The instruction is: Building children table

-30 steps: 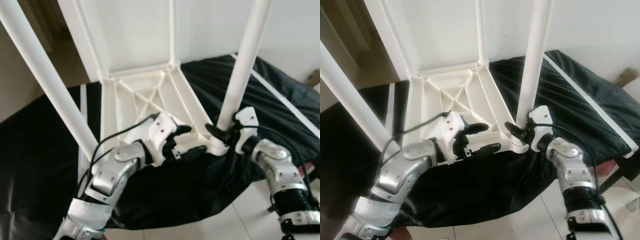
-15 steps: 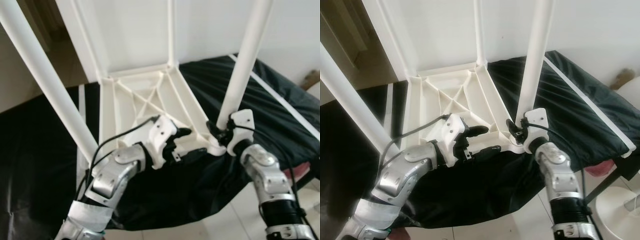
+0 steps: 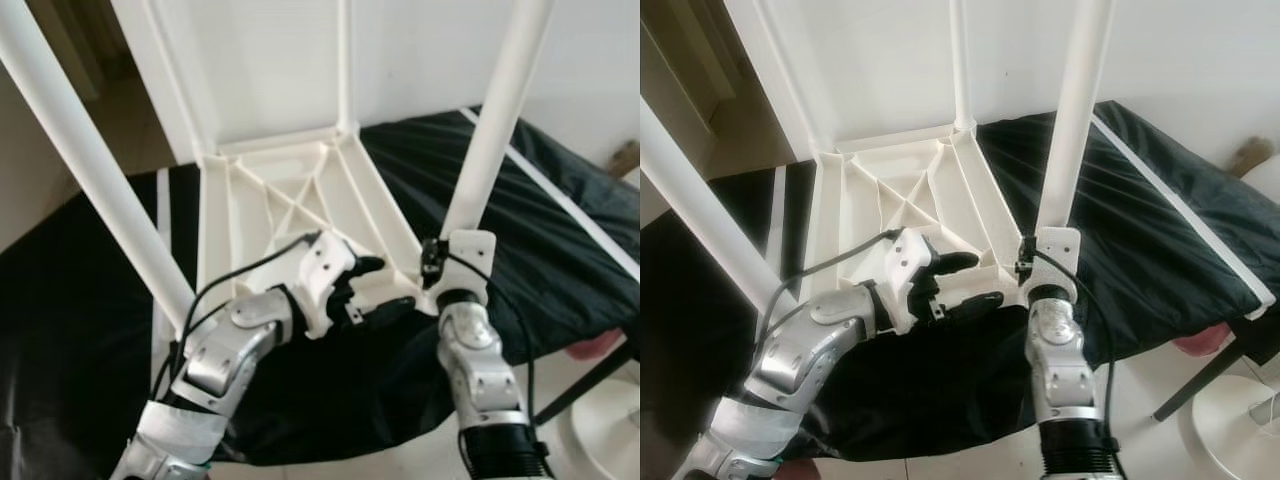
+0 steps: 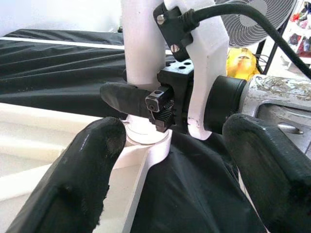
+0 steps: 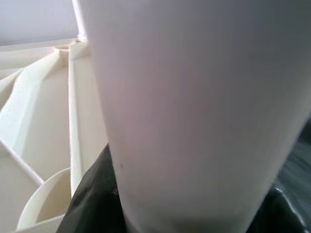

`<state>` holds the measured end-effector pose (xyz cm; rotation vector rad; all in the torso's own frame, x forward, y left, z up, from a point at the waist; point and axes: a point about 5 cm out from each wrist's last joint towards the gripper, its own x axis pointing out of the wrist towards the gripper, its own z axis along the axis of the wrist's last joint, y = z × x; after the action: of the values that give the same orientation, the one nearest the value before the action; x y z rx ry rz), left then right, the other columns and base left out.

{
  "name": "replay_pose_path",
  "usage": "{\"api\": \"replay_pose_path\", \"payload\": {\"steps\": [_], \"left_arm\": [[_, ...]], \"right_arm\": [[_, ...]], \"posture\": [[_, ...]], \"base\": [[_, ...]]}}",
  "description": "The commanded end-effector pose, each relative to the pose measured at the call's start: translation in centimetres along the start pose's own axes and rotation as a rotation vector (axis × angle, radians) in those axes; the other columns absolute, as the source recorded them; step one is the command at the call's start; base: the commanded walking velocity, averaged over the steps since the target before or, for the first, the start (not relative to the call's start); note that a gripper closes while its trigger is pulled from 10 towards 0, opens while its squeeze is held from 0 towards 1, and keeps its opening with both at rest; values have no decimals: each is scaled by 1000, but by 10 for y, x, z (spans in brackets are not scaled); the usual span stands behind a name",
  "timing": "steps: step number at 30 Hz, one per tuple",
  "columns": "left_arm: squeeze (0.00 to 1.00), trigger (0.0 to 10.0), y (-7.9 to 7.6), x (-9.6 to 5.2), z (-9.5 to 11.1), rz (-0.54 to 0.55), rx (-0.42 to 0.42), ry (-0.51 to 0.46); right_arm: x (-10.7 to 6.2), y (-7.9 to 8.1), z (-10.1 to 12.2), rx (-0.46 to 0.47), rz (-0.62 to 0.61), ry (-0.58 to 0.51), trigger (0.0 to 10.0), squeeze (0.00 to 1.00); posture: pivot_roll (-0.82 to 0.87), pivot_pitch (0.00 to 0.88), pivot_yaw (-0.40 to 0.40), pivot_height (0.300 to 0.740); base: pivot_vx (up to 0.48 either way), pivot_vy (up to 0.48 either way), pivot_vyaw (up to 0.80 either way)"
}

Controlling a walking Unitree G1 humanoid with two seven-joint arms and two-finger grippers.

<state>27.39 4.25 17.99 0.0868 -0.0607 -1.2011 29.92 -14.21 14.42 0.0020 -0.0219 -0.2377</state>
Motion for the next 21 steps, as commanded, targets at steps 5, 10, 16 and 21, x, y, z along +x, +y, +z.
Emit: {"api": "replay_pose_path", "payload": {"steps": [5, 10, 16, 21], "left_arm": [[0, 10000, -3, 0, 0, -67, 3, 3], [0, 10000, -1, -1, 1, -58, 8, 4], [0, 10000, -2, 0, 0, -56, 7, 1], [0, 10000, -2, 0, 1, -56, 9, 1]], "right_arm": [[-6, -5, -20, -4, -39, 104, 10000, 0], [-8, 0, -19, -17, -42, 100, 10000, 0], [-9, 4, -14, -10, -20, 71, 10000, 0], [-10, 4, -11, 16, -13, 48, 10000, 573]], "posture": [[-51, 0, 77, 740], [-48, 0, 73, 740], [-51, 0, 70, 740], [-55, 0, 73, 740]], "base": [[0, 0, 0], [0, 0, 0], [0, 0, 0], [0, 0, 0]]}}
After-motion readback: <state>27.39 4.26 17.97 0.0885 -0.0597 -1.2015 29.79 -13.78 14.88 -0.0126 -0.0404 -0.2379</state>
